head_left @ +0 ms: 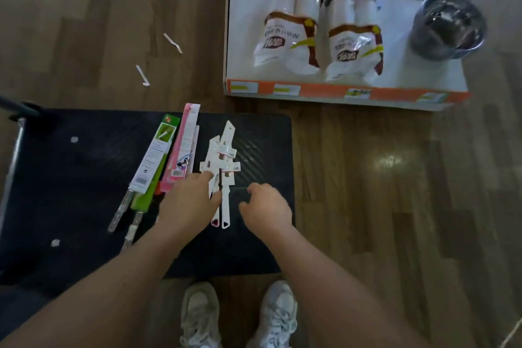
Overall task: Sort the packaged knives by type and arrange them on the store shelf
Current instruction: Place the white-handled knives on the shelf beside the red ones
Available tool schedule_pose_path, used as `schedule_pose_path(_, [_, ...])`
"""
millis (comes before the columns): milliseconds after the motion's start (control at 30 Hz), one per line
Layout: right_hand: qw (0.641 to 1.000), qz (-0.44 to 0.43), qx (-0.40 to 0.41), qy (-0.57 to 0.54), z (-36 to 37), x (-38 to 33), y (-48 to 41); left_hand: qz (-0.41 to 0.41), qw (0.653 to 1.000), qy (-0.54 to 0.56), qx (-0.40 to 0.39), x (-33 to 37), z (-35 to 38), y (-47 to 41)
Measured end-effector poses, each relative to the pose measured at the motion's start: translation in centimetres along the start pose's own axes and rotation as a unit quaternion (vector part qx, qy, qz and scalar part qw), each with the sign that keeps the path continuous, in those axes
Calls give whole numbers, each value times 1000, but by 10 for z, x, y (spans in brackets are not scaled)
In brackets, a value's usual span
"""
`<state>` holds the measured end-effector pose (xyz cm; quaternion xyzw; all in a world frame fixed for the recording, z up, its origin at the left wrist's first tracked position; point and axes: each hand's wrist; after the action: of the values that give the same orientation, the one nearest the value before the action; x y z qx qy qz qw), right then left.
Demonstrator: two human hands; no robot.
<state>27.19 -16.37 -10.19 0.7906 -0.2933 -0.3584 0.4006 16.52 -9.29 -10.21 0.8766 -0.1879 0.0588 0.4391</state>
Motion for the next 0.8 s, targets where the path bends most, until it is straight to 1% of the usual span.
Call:
schedule_pose_path(233, [999, -4, 28, -34, 61, 15, -68, -7, 999, 10, 39, -28, 63, -53])
schedule_pose_path(367, [998, 15, 27, -59, 86, 21, -97, -27, 995, 66, 74, -47, 88, -85])
schedule_pose_path(500, [998, 20, 35, -51, 101, 21, -120, -42, 993, 86, 71, -56, 102, -112])
schedule_pose_path(600, [997, 21, 51, -51, 107, 20, -129, -44, 991, 81, 96, -60, 107, -122])
schedule_pose_path(800, [996, 36, 35, -79, 105, 14, -137, -45, 982, 142, 117, -61, 107, -127])
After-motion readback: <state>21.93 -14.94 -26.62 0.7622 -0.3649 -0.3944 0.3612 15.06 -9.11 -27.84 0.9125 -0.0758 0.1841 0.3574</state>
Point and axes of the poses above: each hand's wrist, its own y-axis away from the middle knuckle, its own z-axis out of the palm, x = y × z, and after that the axes turned 13 degrees about -x, right-handed
